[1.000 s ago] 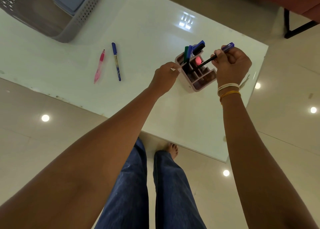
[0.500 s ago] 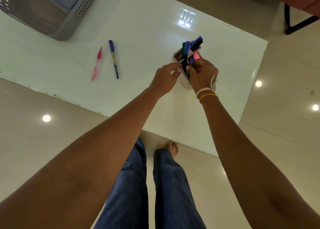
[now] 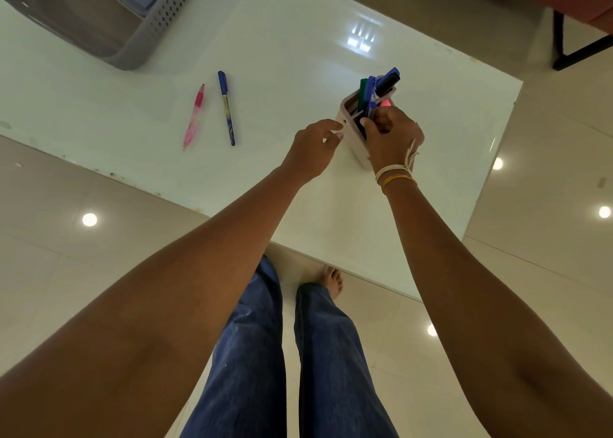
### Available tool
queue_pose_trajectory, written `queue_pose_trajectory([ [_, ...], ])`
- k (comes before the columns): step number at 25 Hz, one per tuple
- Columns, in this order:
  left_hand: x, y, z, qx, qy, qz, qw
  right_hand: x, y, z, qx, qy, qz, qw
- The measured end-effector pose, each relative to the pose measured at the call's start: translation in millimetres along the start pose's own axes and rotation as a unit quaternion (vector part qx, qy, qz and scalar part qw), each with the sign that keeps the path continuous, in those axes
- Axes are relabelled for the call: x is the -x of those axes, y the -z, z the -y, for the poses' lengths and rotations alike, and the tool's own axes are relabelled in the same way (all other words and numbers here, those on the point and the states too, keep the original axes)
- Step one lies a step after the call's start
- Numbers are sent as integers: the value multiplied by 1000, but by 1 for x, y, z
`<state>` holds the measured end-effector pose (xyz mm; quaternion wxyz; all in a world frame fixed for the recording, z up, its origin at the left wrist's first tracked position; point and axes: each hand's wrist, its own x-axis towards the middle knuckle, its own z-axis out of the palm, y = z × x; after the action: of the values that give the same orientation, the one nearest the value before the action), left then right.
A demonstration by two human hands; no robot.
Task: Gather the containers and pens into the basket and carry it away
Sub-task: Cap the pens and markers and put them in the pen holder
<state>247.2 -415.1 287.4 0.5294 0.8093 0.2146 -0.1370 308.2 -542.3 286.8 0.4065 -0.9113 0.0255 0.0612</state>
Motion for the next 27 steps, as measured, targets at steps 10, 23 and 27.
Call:
queue_pose_trajectory([
  [10, -4, 5, 7, -7, -2, -5, 1000, -2, -11, -3, 8, -6, 23, 1000],
  [23, 1, 89, 64, -29, 69, -104, 992, 31, -108, 73, -26, 88, 5, 996],
  [27, -9, 132, 103, -65, 134, -155, 977, 26, -181, 101, 47, 41, 167, 984],
])
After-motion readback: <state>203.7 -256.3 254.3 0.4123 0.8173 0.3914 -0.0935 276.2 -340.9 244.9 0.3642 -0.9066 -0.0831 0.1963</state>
